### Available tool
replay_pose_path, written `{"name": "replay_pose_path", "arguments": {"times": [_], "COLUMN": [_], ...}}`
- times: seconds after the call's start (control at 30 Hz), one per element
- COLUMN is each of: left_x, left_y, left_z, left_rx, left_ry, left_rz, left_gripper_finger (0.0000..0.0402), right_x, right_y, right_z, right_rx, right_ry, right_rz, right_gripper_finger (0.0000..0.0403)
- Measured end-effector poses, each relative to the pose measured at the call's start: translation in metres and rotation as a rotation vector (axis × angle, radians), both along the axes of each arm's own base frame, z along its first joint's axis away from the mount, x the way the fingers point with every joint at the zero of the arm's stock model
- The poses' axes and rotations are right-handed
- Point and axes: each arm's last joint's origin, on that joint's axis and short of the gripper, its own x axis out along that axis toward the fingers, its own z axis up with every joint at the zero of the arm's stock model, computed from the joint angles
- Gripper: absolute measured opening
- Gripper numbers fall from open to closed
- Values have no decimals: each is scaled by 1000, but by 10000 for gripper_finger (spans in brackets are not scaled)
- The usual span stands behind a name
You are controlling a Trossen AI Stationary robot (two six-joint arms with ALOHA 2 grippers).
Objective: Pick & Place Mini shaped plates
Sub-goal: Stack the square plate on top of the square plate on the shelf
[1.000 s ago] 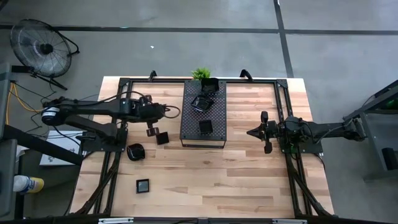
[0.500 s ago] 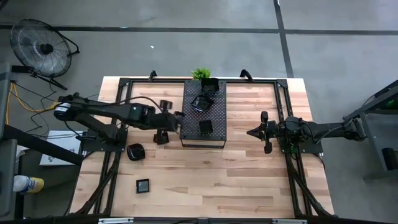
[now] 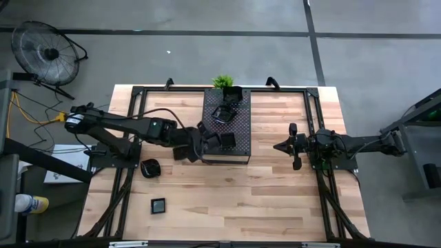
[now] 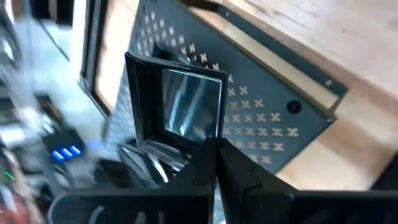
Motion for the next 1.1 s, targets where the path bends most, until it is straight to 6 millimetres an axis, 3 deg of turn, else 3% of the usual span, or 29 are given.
{"name": "replay_pose_path", "arguments": {"times": [0.3,0.47,0.8,1.1], "left_x": [6,15,39,52], "left_y": [-2,7,39,46], "left_z": [6,8,-13,-33], "left_rx": [208,243,255,242], "left_ry": [-1,-54,-13,40], "left_rz": [-298,-302,-282,-287], "left_gripper_finger": [0,0,0,0], "right_x": [0,0,0,0], "right_y": [0,0,0,0], "right_z": [0,0,0,0], "right_rx": [0,0,0,0], "right_ry": [0,0,1,0], "right_rz": [0,0,0,0], "right_gripper_finger": [7,8,5,5]}}
